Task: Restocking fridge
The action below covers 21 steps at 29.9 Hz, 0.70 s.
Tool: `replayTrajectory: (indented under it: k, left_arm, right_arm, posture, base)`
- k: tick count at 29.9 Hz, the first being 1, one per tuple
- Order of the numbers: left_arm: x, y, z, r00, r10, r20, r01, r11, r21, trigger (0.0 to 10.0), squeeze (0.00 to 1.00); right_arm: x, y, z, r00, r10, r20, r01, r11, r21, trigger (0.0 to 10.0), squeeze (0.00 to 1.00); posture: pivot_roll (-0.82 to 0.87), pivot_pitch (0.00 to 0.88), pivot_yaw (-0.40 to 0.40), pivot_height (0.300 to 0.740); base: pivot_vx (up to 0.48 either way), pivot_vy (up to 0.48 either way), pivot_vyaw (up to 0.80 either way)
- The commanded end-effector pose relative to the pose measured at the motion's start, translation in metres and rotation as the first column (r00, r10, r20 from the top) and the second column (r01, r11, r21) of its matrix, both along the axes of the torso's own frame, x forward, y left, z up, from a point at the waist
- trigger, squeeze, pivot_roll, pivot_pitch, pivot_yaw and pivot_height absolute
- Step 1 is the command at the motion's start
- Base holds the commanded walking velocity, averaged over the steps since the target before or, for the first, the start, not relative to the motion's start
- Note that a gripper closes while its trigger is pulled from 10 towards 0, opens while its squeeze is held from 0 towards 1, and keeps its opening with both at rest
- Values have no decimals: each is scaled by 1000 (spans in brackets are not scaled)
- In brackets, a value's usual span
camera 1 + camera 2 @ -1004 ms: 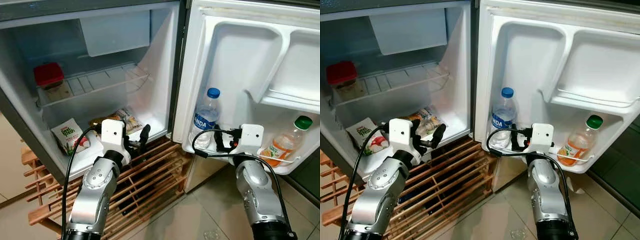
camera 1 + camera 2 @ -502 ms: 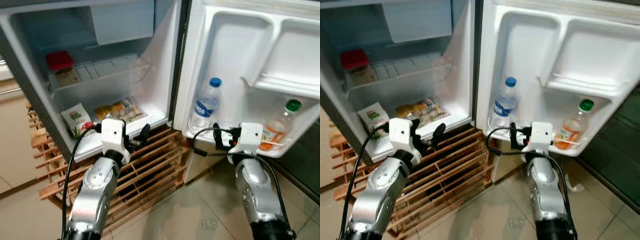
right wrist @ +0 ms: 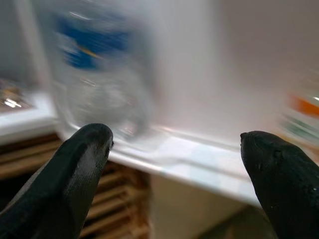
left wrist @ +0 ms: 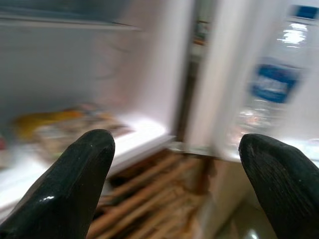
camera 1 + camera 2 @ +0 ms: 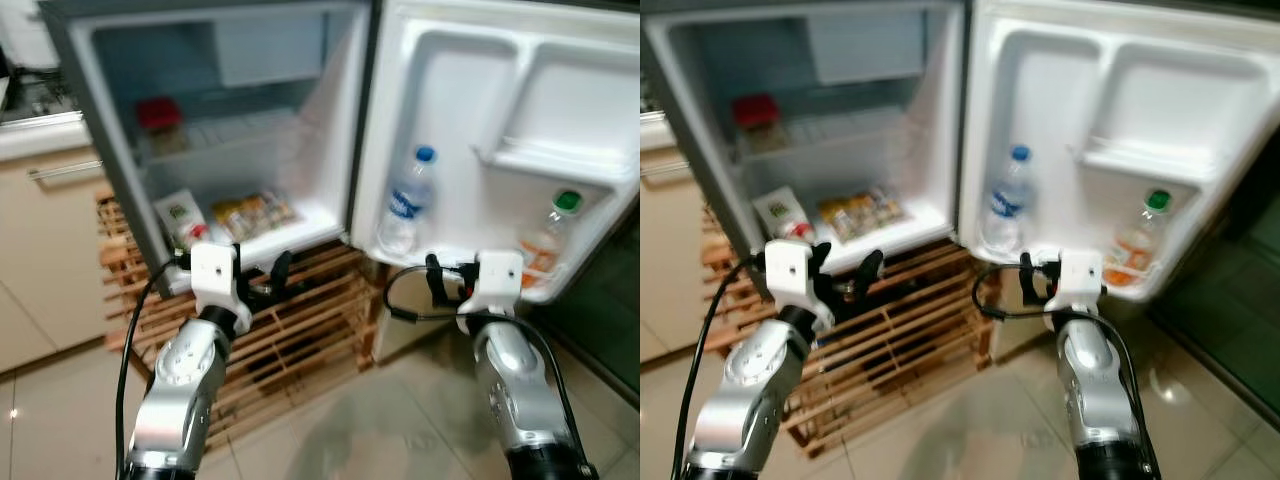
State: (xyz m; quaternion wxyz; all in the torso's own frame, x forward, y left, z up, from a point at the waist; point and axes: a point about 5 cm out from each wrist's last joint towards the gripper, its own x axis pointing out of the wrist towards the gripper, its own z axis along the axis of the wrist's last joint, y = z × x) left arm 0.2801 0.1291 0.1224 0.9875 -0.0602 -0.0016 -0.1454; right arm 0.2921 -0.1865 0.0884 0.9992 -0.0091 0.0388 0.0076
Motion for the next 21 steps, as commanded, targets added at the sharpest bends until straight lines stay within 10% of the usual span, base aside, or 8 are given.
replayTrajectory:
  k: [1, 13, 20, 21]
  left_arm:
    - [0, -5, 5, 999, -29, 17, 29, 1000, -1, 10000, 0]
    - [0, -7, 4, 999, -44, 13, 44, 999, -21, 10000, 0]
    - [23, 30, -11, 973, 201, -110, -203, 979, -13, 10000, 0]
    - [23, 36, -16, 969, 211, -126, -212, 977, 6, 10000, 0]
  right_arm:
    - [-2, -1, 1, 1000, 4, 4, -4, 1000, 9, 10000, 35]
    - [-31, -2, -26, 963, 219, -156, -227, 973, -38, 10000, 43]
    - [-23, -77, -28, 944, -275, -180, 222, 937, -268, 10000, 35]
    - [-21, -101, -19, 883, -445, -149, 369, 854, -366, 10000, 35]
  posture:
    - [-159, 0, 25, 740]
    - [-174, 0, 29, 740]
    - [-189, 0, 46, 740]
    - [-185, 0, 48, 740]
  base:
    - [0, -480, 431]
    - [0, -387, 658]
    - [0, 0, 0]
    - [0, 0, 0]
